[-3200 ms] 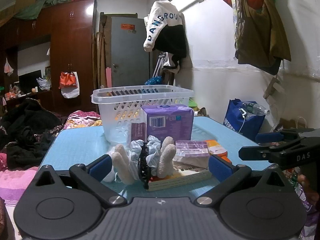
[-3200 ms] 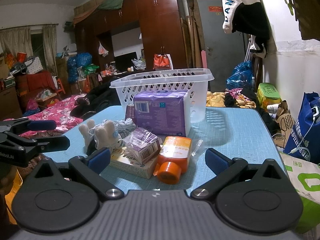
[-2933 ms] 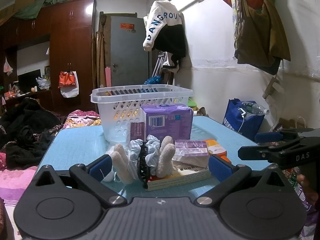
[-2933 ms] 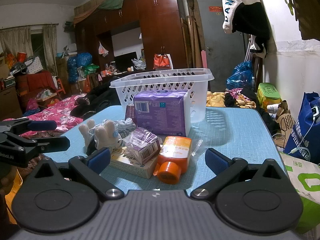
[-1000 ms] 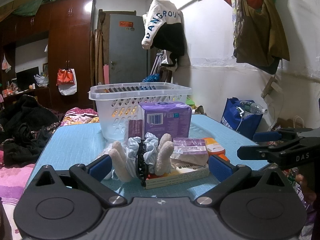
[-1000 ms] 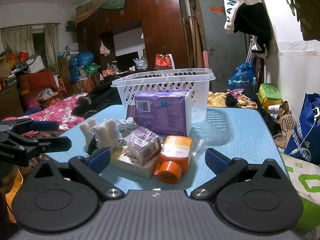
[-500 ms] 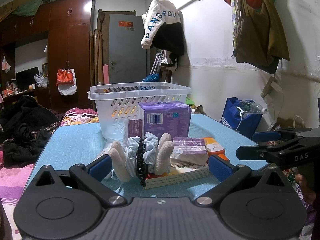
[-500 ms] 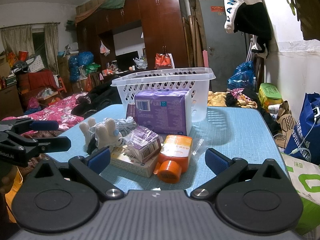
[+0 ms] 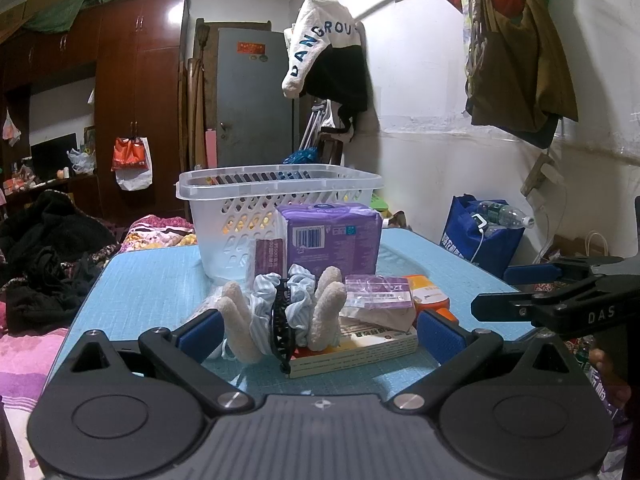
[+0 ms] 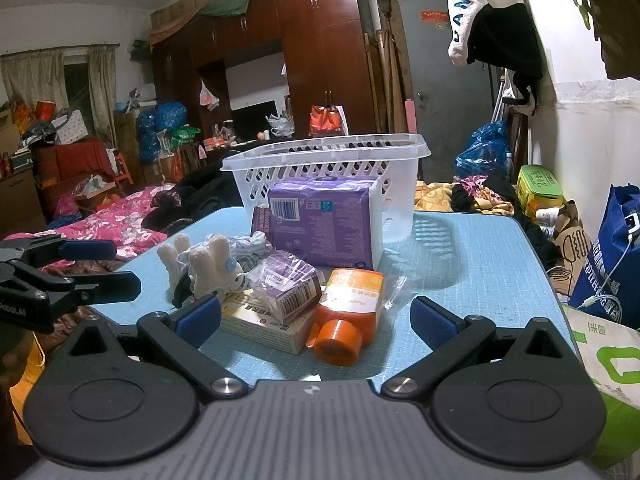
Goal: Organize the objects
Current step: 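Close both grippers on the white plush toy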
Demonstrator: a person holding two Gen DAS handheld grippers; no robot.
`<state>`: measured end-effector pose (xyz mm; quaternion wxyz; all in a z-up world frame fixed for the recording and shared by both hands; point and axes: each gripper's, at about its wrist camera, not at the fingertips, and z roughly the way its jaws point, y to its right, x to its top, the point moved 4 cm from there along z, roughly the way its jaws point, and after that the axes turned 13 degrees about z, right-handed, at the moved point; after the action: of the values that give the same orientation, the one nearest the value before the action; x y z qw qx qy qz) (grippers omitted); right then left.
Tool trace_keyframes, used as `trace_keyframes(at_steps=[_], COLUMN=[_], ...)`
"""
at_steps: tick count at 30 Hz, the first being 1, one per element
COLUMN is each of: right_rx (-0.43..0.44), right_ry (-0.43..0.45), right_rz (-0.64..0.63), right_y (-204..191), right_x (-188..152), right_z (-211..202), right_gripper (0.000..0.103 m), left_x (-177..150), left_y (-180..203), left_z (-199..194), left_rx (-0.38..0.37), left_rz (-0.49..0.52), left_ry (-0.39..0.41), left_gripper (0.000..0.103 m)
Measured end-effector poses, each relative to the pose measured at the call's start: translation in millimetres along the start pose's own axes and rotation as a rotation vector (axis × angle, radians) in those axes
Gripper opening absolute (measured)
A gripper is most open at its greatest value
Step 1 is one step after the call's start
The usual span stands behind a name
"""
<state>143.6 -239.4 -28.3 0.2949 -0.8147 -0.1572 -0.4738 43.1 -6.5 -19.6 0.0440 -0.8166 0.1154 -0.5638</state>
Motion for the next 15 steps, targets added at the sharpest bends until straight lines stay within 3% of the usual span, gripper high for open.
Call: trace_keyframes(at_steps=[10,15], right_rx=[0.0,0.019], right_ry=[0.009,0.197], right_rz=[-0.006,-0.018], right_y=[-1.8,-3.8], right_x=[0.3,1.8], right_z=[0.2,-10.9], right_gripper=[0.103,0.103], left_x=[2.3,11.4], left_y=[-1.2,-16.6], left_z=[-6.2,-18.3], left_rx=[0.015,0.13], left_rz=[-0.007,0.012], left_ry=[0.048,0.194], left_gripper=[0.103,0.103])
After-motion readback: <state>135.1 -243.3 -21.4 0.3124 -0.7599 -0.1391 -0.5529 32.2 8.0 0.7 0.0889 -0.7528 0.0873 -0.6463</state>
